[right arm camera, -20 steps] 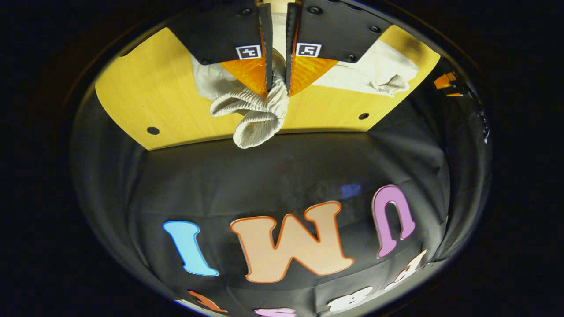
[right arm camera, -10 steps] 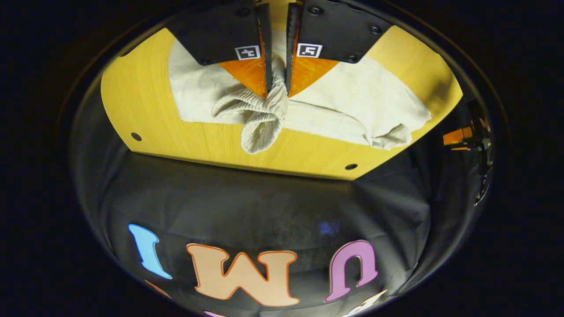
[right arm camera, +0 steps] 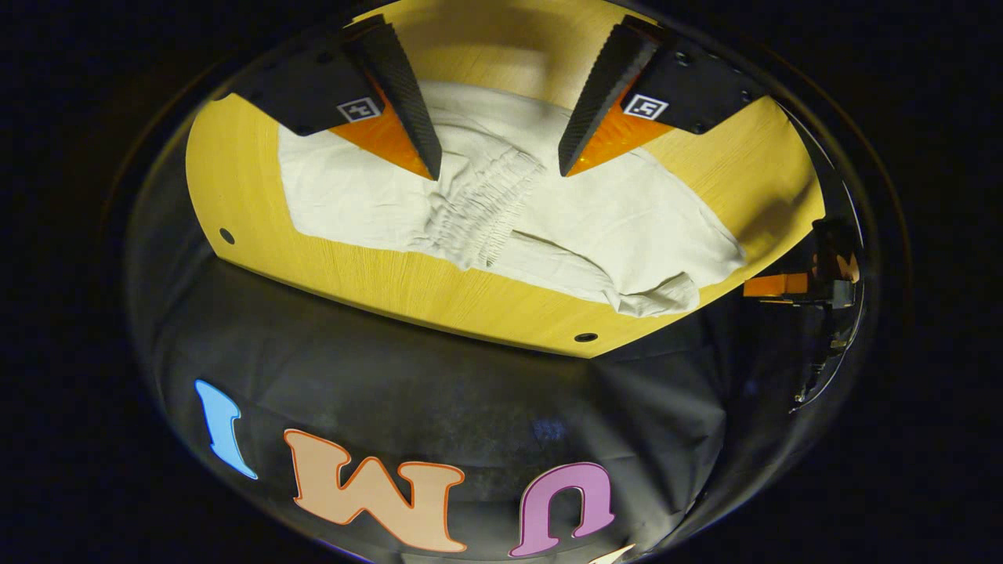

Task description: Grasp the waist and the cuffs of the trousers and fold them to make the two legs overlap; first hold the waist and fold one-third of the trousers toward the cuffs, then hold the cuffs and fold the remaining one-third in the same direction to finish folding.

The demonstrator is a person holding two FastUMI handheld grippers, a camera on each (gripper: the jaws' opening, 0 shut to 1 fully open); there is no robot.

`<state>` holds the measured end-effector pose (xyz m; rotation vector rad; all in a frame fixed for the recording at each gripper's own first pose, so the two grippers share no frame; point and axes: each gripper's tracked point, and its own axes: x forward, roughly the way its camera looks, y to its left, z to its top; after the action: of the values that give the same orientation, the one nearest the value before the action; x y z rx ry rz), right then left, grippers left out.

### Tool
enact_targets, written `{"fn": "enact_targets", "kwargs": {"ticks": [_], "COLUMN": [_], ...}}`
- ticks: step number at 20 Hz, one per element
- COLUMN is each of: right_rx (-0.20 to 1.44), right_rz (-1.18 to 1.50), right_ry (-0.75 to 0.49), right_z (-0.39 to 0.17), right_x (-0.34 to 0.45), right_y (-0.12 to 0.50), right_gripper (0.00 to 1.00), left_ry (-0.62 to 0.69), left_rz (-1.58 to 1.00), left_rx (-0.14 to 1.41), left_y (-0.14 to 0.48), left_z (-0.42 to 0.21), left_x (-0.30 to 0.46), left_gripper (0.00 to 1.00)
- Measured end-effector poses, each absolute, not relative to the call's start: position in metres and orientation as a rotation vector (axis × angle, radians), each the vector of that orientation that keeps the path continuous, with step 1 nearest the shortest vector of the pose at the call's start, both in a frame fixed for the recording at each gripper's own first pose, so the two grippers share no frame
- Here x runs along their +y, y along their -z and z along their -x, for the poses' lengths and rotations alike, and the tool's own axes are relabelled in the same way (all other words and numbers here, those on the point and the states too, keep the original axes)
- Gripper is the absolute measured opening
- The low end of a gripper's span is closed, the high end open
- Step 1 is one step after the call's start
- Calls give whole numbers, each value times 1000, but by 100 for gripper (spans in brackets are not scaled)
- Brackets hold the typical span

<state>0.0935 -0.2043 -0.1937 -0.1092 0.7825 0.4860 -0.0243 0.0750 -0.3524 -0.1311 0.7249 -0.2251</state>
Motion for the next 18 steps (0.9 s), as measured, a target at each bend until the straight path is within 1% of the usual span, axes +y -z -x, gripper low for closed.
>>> {"fn": "enact_targets", "kwargs": {"ticks": [4,5,8,9,10,11,13,15,16,17,18], "right_rx": [769,767,757,752,749,746,740,739,742,743,744], "right_rz": [100,100,108,112,115,116,123,136,143,150,155], "right_ry": [-466,-462,-450,-446,-444,-444,-446,-451,-456,-462,-466], "right_z": [-91,-91,-88,-89,-88,-88,-88,-88,-87,-87,-87], "right_x": [-206,-207,-214,-216,-218,-219,-220,-221,-221,-222,-223], "right_y": [187,184,177,174,174,172,170,171,173,174,175], "right_gripper": [96,99,97,99,98,98,98,98,98,98,98], "left_ry": [245,247,245,238,237,237,232,223,233,240,243], "left_rz": [201,215,231,223,213,200,145,67,56,65,64], "left_rx": [778,791,822,825,811,821,833,847,847,840,852], "left_y": [371,376,388,390,388,389,394,397,395,391,390], "left_z": [25,26,27,26,22,24,25,26,27,25,28], "left_x": [54,51,44,43,42,42,42,47,47,46,44], "left_gripper": [96,97,97,97,97,94,96,94,90,87,70]}}
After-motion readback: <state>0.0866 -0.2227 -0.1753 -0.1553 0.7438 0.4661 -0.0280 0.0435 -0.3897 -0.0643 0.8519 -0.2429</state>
